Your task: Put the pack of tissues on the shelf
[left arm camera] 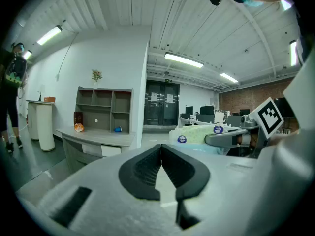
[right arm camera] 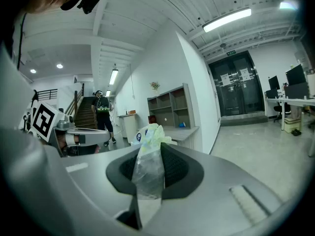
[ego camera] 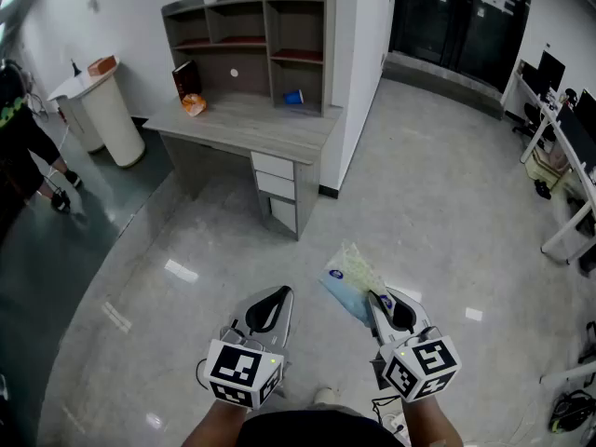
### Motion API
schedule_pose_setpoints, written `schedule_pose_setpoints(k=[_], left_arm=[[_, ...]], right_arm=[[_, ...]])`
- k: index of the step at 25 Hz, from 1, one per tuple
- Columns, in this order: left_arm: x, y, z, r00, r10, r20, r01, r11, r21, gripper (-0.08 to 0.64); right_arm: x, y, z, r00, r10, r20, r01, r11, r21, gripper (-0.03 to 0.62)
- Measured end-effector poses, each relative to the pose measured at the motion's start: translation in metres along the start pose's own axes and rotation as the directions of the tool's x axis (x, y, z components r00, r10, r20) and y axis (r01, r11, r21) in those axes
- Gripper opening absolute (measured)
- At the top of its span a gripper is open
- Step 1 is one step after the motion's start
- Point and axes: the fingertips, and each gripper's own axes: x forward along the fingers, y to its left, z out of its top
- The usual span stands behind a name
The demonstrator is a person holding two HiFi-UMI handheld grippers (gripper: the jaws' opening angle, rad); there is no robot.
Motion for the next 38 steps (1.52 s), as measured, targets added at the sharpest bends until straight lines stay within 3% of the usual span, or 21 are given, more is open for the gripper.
schedule_pose_setpoints(k=[9,16,25,38], left_arm=[[-0.007,-0.022,-0.017,0.999,0.029,-0.014,-0.029,1.000,0.000,-0.011],[-0.003,-0.012,-0.017,0.999,0.047,-0.015,-0.047,0.999,-0.010,-0.011],[0.026,0.047,-0.007,0.997,0.080,-0.015,-0.081,0.996,-0.040,-0.011],[0.084,0.142,0.021,0.998,0.058,0.000,-0.058,0.996,-0.071,-0.011]], right_arm=[[-0.018,-0.007,-0.009,1.000,0.031,0.005,-0.031,0.999,-0.017,0.054],[-0.008,-0.009,-0.015,0.999,0.043,-0.017,-0.043,0.999,-0.008,0.054],[0.044,-0.011,0.007,0.999,0.039,-0.014,-0.039,0.999,-0.012,0.054],[0.161,-0.009,0.044,0.999,0.042,-0.009,-0.042,0.998,-0.042,0.054]])
